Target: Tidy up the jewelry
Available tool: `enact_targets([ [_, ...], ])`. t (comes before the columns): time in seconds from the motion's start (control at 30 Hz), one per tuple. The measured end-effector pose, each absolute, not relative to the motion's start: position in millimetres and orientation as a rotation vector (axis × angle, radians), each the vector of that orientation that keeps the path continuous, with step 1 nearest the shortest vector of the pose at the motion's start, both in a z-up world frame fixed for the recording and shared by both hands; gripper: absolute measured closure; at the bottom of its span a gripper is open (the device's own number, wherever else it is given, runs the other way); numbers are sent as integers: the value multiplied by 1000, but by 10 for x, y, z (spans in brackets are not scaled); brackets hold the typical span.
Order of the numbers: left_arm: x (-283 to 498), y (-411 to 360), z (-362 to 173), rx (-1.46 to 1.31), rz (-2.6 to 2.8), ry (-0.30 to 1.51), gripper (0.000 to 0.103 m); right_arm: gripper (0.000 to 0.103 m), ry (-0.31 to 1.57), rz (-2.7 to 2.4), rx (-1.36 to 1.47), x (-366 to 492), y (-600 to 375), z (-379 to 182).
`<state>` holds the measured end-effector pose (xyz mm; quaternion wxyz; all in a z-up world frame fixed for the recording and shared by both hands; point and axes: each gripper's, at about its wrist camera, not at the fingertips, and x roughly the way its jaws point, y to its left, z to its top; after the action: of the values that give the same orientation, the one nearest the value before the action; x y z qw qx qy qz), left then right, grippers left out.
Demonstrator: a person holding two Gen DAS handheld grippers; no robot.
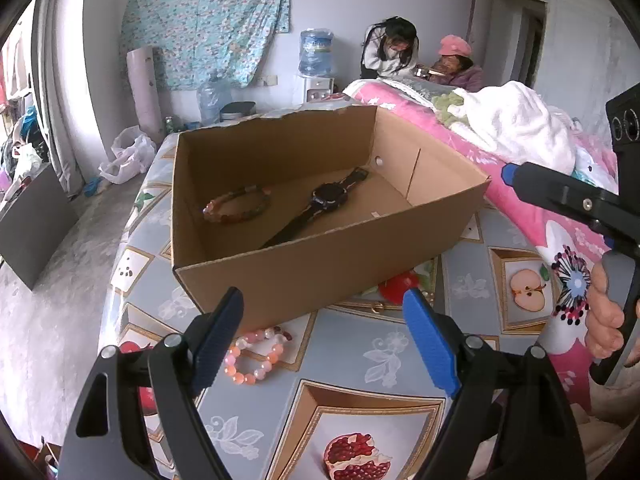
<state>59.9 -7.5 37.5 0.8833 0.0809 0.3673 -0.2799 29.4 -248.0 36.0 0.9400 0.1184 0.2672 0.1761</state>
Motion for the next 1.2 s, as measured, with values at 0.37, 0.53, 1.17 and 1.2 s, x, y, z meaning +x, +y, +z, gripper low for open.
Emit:
enact_targets([
  [0.37,587,-115,337,193,-568,767,23,25,548,365,238,303,-2454,358],
  [0.53,573,-154,316,202,-564,769,23,25,549,364,239,306,-2454,357],
  [1.17,553,-171,280,214,-561,769,22,25,549,366,240,314,-2456,354],
  [1.2,553,-167,276,213,-561,770,22,25,549,367,240,315,-2448,352],
])
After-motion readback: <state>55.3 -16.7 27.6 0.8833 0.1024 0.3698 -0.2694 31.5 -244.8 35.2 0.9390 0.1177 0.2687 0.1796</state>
